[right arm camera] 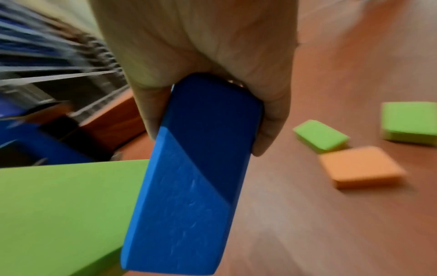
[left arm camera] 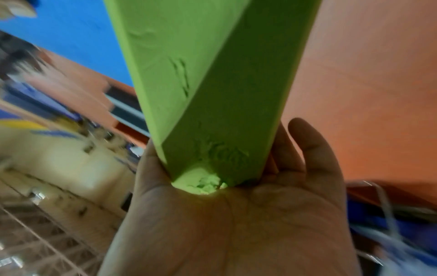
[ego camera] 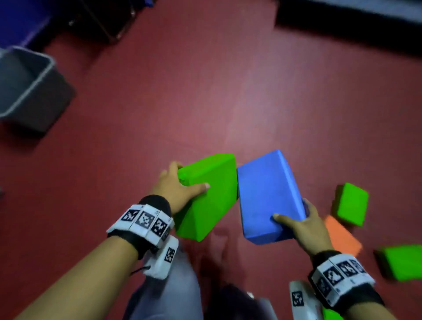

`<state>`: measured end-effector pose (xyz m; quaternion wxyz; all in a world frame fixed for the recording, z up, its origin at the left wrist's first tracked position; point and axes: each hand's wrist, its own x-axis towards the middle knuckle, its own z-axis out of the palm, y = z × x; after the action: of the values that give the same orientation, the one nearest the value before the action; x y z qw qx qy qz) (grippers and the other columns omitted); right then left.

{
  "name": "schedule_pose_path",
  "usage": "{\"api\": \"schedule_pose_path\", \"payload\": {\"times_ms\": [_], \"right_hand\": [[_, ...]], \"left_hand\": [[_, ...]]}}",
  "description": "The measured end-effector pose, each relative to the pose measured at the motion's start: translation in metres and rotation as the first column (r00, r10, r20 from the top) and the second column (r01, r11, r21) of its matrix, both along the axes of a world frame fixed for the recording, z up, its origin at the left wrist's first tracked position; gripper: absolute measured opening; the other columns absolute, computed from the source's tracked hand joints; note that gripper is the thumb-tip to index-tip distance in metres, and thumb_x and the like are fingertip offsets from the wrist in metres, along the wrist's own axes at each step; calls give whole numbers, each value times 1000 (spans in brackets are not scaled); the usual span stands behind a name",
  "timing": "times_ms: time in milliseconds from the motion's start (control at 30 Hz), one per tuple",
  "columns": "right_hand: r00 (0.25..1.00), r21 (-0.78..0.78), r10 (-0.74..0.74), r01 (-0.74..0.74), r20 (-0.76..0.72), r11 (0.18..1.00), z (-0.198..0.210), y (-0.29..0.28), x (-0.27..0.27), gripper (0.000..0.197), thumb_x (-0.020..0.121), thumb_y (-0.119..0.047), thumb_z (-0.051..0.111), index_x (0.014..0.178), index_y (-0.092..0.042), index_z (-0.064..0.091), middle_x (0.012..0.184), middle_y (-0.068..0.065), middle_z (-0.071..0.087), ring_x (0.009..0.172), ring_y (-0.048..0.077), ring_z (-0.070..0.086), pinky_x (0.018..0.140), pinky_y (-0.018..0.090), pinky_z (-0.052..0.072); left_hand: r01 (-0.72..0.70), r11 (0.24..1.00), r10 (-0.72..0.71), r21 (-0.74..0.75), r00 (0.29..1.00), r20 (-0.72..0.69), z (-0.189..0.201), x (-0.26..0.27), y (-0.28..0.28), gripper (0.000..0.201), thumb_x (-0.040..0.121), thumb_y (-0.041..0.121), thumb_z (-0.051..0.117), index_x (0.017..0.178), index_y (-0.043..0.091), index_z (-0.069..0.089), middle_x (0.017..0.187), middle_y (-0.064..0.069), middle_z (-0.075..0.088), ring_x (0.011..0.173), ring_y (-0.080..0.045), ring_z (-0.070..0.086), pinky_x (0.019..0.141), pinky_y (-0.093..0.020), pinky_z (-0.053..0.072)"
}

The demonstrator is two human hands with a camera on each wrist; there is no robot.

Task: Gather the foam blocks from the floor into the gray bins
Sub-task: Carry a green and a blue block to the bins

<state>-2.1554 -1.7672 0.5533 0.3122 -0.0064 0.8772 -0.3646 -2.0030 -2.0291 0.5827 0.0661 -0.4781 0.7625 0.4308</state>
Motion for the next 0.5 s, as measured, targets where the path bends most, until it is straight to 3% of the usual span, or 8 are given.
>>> {"api": "schedule_pose_path", "payload": {"times_ms": [67,167,267,333,400,500], "right_hand": [[981,-35,184,-186,-65,982,28,-90,2,104,38,-57,79,130,-20,49,114,5,62,100,25,60,81,36,47],[911,-76,385,-398,-145,914,55,-220,19,110,30,-62,69,129,-19,51,112,5,63,100,24,60,81,36,48],[842,-153,505,-533,-192,832,80,-330,43,100,39,-50,78,129,-19,50,115,3,63,98,21,59,79,32,46],[801,-181,564,-597,-201,782,96,-390,54,93,45,-43,76,130,-21,48,114,-1,60,96,18,57,71,22,43],[778,-204,597,-628,-196,751,112,-436,58,91,47,-42,74,131,-21,46,111,-4,57,94,15,54,62,13,38],[764,-240,615,-645,-193,726,129,-488,43,91,48,-43,76,132,-23,45,113,-3,59,94,16,58,63,15,40]], "left_hand": [[-193,980,190,-40,980,-56,29,51,-59,72,64,59,74,118,25,40,114,-6,51,96,-23,54,78,-29,40],[-463,882,447,-91,881,-154,58,125,-137,71,64,60,74,115,23,42,112,-8,56,99,-26,57,81,-33,44],[-684,719,649,-122,723,-237,80,189,-198,68,63,56,77,113,22,44,110,-10,58,101,-28,57,85,-38,46],[-791,600,738,-122,606,-298,89,219,-231,65,66,52,78,111,20,44,108,-9,58,100,-28,57,83,-38,45],[-862,498,795,-94,498,-346,95,234,-260,65,68,48,78,115,16,44,107,-8,58,101,-28,57,83,-37,44],[-919,391,870,61,346,-352,96,230,-299,74,64,54,78,118,12,50,103,-4,62,98,-24,62,81,-36,50]]}}
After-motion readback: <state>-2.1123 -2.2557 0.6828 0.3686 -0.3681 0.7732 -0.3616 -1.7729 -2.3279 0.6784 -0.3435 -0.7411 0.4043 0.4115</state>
